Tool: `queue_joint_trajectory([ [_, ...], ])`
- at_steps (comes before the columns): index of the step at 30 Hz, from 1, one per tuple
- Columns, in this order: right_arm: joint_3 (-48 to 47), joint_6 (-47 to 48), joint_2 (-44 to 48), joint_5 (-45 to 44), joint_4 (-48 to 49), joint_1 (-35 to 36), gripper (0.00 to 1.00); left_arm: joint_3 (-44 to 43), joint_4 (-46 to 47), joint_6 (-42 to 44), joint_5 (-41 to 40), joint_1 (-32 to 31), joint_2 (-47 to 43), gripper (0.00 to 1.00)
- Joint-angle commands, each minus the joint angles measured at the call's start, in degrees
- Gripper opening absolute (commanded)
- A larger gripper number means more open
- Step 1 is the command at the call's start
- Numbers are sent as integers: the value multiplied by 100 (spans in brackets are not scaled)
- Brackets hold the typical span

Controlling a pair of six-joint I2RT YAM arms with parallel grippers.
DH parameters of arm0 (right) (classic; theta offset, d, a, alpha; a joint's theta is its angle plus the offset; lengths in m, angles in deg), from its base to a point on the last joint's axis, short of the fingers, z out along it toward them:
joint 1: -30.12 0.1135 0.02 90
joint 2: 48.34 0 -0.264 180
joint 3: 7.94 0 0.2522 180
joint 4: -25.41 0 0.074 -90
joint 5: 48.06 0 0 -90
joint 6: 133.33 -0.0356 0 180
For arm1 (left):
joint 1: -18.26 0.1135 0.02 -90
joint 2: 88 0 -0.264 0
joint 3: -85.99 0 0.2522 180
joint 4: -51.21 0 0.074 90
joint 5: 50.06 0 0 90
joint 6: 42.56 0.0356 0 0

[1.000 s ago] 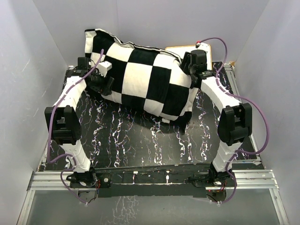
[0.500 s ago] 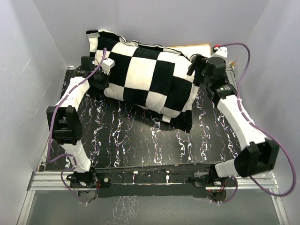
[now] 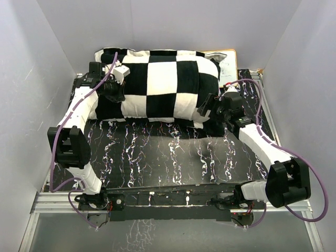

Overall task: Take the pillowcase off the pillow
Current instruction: Turn over the pillow at the center of the board.

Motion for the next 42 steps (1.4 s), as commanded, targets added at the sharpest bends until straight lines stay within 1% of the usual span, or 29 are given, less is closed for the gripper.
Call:
queue_joint_trajectory([
  [1,-475,-11,-7,464,740,69,75,-332,-773,-46,623,-98,-652,0],
  [4,-767,59,-134,596,744,65,72,-415,-1070,81,443,-97,-833,0],
  [8,-1261,202,-422,878,724,70,70,-314,-1206,334,-372,-55,-1054,0],
  [13,-2042,317,-983,1030,633,67,70,195,-952,656,-1481,122,-1231,0],
  [16,-2591,472,-1393,1059,377,60,70,557,-577,959,-2414,166,-1204,0],
  [17,-2807,515,-1501,972,281,53,70,649,-375,1023,-2596,172,-1190,0],
  [19,-3076,560,-1676,701,40,12,70,773,-170,1093,-2650,181,-1187,0],
  [21,-3119,552,-1720,490,-55,-36,72,685,-150,1014,-2528,186,-1077,0],
  [22,-3059,521,-1698,422,-59,-63,74,514,-267,915,-2393,183,-968,6],
  [24,-2840,466,-1632,455,72,-97,75,-82,-646,724,-2011,163,-695,38],
  [25,-2710,448,-1605,517,144,-97,75,-338,-828,626,-1846,122,-569,50],
  [27,-2459,364,-1585,696,264,-97,75,-869,-1195,549,-1304,14,-410,63],
  [28,-2322,303,-1564,795,321,-97,75,-1065,-1304,513,-1147,-92,-379,72],
  [31,-1570,-42,-1395,1323,916,-81,72,-1627,-1566,519,-949,-582,-327,94],
  [32,-1318,-203,-1345,1483,1178,-49,70,-1826,-1651,488,-858,-741,-251,97],
  [36,-678,-637,-1218,1898,1842,324,63,-2625,-1841,48,-219,-1311,159,97],
  [39,-342,-827,-1047,1857,2073,691,63,-3028,-1752,-349,119,-1753,515,97],
  [42,124,-1143,-756,1855,2385,796,62,-3147,-1664,-586,307,-2129,780,97],
])
